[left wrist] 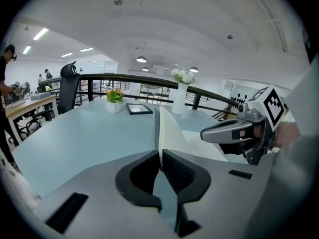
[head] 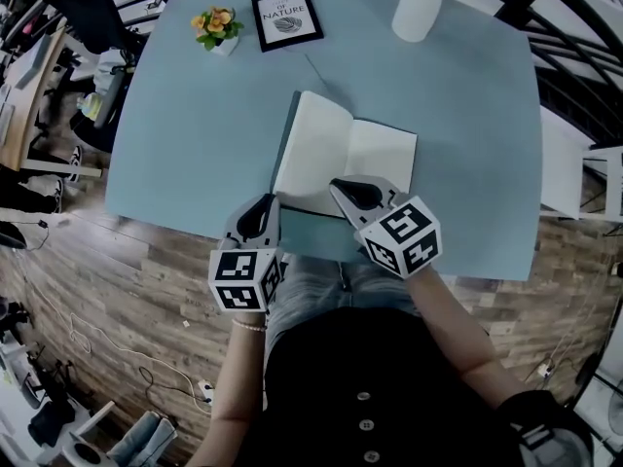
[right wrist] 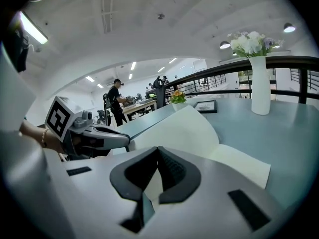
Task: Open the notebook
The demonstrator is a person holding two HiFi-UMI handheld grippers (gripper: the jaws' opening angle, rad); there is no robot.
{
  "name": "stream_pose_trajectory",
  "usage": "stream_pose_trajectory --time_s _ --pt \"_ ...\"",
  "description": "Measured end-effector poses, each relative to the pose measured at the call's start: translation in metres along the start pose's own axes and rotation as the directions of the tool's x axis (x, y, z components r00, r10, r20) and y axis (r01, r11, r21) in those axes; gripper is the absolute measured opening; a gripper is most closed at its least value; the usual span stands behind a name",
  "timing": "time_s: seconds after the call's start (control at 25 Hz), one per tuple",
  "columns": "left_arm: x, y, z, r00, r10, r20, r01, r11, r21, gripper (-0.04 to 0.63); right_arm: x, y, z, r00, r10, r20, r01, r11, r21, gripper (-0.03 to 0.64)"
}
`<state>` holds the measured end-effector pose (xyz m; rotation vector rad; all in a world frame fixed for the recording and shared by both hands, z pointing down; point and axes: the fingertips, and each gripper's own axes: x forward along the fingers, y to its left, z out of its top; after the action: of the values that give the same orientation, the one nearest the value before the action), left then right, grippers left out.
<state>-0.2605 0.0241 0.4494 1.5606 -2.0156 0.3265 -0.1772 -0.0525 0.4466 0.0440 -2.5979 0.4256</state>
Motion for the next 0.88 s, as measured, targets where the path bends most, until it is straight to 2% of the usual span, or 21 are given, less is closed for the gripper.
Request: stream_pose_trajectory --time_s 0.32,0.88 --pt "0.009 0.011 -0.014 0.997 -0.054 -0.054 0.052 0.998 -0.048 0.041 0.022 0.009 -0.001 0.999 -0.018 -0.035 0.018 1.000 0.003 0.006" --pt "0.023 0.032 -0.039 0.982 -0.108 -0.156 0.100 0.993 -0.058 0.041 0.059 0.029 -0.011 0.995 -0.016 -0.095 0.017 1.000 0.016 0.006"
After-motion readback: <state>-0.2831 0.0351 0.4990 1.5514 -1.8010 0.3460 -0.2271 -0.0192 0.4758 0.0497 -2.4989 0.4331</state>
